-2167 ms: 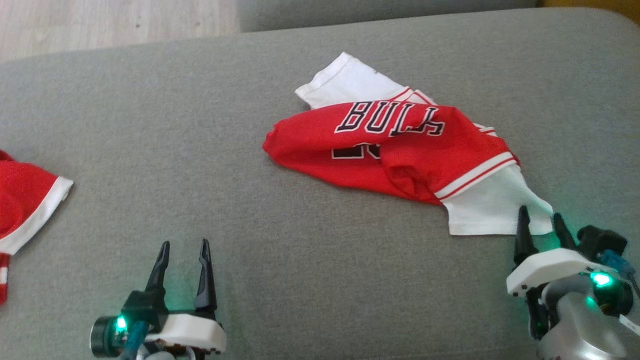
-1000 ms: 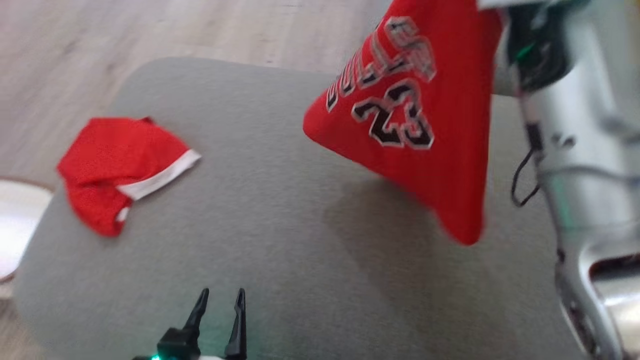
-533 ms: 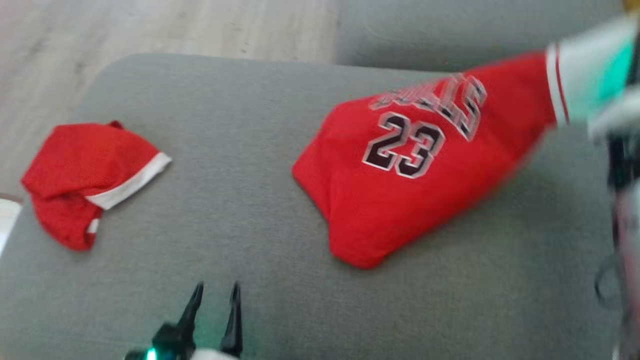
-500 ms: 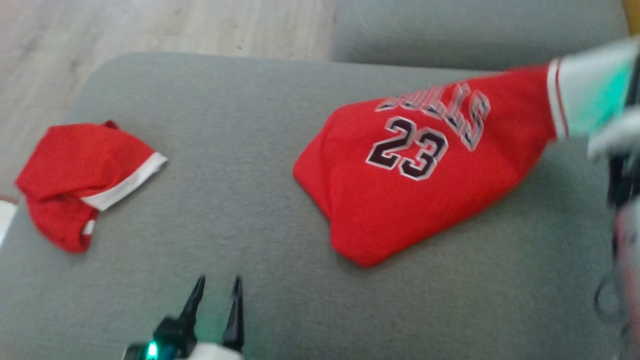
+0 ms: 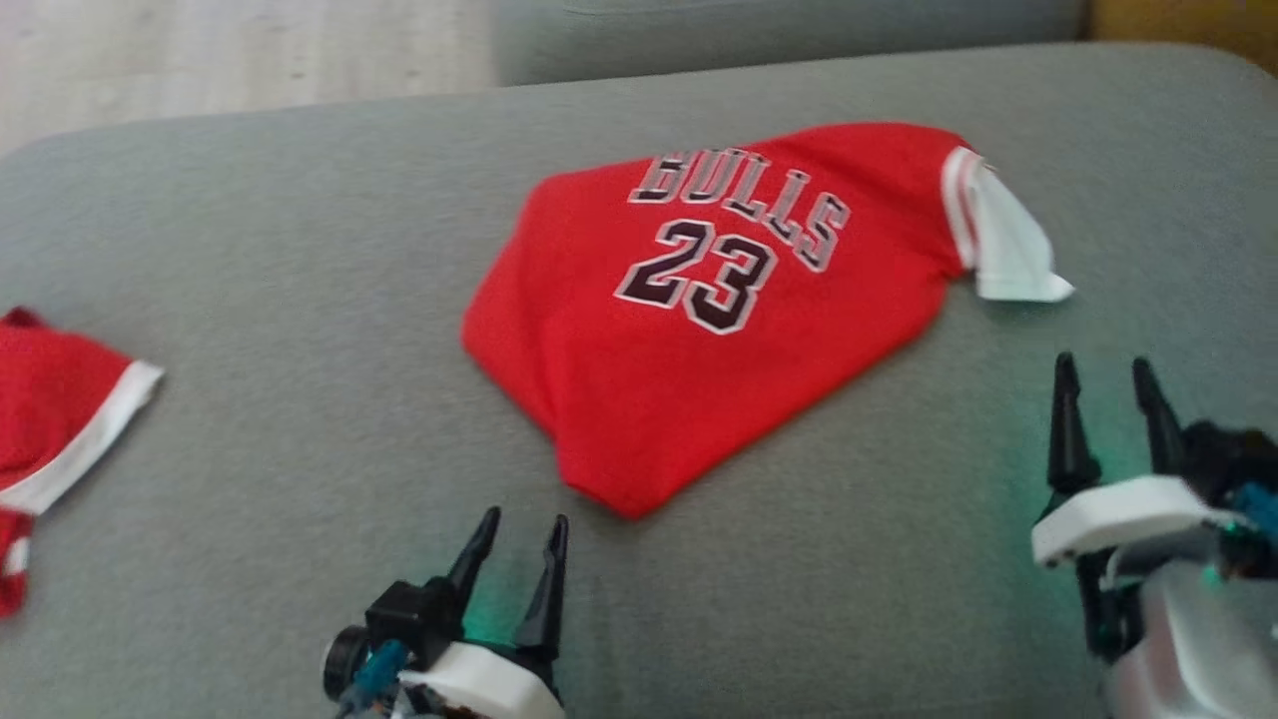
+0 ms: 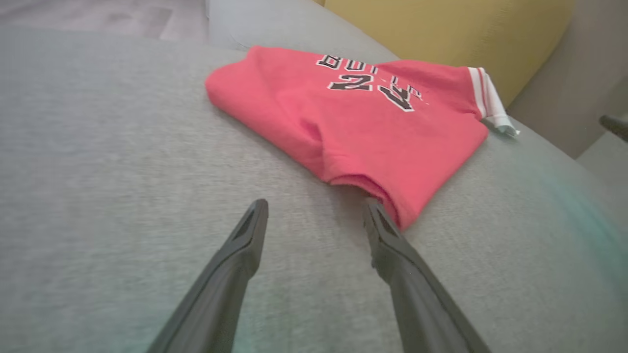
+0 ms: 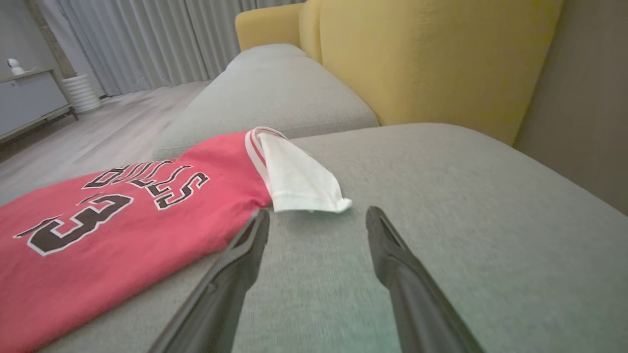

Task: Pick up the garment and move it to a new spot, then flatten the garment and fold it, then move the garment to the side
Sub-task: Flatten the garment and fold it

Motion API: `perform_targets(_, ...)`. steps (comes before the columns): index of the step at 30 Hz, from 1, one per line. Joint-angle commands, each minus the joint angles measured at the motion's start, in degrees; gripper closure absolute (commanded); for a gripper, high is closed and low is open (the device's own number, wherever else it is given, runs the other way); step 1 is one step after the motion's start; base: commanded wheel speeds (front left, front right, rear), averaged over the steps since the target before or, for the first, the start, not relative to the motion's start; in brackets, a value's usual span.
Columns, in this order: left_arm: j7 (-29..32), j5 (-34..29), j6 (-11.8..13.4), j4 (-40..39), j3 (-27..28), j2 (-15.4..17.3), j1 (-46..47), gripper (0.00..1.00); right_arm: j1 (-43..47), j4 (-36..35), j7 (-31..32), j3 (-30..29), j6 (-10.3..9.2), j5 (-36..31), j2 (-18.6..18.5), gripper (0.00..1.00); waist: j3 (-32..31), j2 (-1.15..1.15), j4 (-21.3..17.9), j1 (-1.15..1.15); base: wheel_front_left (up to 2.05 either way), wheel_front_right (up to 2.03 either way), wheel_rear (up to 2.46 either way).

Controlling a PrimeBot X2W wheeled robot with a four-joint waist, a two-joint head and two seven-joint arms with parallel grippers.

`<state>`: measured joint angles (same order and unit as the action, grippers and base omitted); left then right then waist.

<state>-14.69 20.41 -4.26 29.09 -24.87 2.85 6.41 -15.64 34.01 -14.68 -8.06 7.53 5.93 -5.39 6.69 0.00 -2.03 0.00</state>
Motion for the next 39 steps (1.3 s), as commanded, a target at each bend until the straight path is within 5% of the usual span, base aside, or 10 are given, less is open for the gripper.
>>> perform_targets(1,-0.3,1.7,-0.6,-0.7,0.3,0.0,2.6,0.0,-0.4,-3.2,-0.3,1.8,-0.04,0.8,0.4,0.0,1.2,0.0,-2.7,0.0,0.0,0.0,0.0)
perform_targets(18,-0.3,11.4,-3.2,0.9,-5.0,0.0,7.2,0.0,1.4,-7.7,-0.3,5.4,-0.04,2.6,2.4,0.0,4.7,0.0,-9.3,0.0,0.0,0.0,0.0)
perform_targets(19,-0.3,11.4,-3.2,0.0,-5.2,0.0,7.3,0.13,1.4,-7.7,-0.3,5.4,-0.04,2.6,2.4,0.0,4.8,0.0,-9.4,0.0,0.0,0.0,0.0)
perform_targets(21,-0.3,10.6,-3.2,-2.3,-4.8,0.0,7.6,1.0,1.5,-7.4,-0.3,5.2,-0.04,2.6,2.5,0.0,4.7,0.0,-9.4,0.0,0.0,0.0,0.0)
perform_targets(39,-0.3,0.5,-3.2,-27.0,-2.5,0.0,4.9,1.0,5.7,-1.7,-0.3,6.1,-0.04,5.8,2.5,0.0,-3.5,0.0,-3.3,0.0,0.0,0.0,0.0)
